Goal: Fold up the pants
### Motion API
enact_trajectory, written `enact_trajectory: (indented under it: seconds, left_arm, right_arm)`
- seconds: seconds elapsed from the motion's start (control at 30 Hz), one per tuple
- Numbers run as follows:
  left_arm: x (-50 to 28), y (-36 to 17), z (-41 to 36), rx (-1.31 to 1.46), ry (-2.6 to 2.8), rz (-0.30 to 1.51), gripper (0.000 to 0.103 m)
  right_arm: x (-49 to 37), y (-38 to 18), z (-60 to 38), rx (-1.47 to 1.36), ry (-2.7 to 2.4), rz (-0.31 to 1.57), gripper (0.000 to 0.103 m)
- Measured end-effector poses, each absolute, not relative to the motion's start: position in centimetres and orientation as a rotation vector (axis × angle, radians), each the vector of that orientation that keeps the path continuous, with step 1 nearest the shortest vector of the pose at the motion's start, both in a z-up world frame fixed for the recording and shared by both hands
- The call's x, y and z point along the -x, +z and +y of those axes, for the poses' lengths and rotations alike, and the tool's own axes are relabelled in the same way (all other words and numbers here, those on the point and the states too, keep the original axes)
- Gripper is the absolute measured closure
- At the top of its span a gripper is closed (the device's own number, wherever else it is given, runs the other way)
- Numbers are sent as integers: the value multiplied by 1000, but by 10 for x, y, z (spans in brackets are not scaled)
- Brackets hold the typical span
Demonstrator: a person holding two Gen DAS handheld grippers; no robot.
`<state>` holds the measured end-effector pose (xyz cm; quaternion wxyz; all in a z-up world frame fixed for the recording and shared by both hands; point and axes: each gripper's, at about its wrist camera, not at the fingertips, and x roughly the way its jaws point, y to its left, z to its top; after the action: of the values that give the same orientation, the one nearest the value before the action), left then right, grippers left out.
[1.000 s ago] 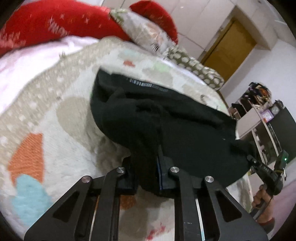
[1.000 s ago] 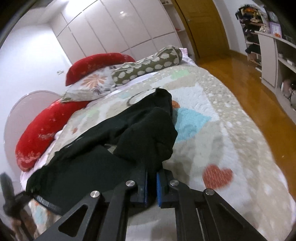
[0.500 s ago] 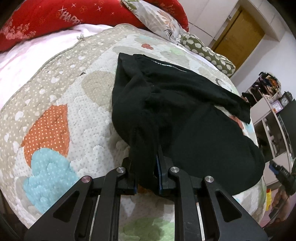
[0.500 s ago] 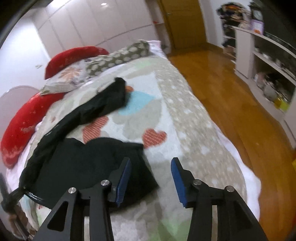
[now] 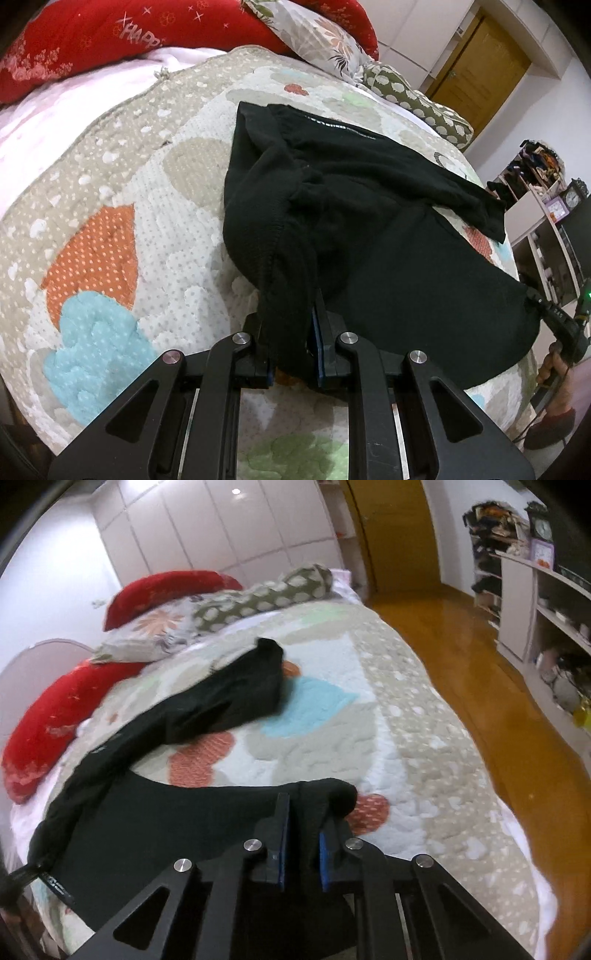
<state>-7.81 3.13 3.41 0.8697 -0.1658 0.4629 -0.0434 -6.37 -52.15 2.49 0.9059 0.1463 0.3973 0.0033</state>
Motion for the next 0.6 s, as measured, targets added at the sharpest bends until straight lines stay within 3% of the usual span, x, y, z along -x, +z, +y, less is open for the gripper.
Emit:
enact_trajectory:
  seconds: [0.17,0.2,0.23,0.3,0.6]
  left_arm:
    - [83,29,34,369,-76,968,85]
    - [85,31,34,366,-74,969,84]
    - [87,34,35,358,-72,969,83]
    - [92,40,37,344,-69,963,79]
    - [119,76,38,245,2,863,77]
  right_arm:
    - [60,7,-514,-245,-38,874,90]
    - [63,11,-517,-266,-48,869,84]
    - [66,16,-520,-285,-65,862,69]
    - [77,29,-529,-277,-148,839,62]
    - [113,57,-497,-190,61,809,62]
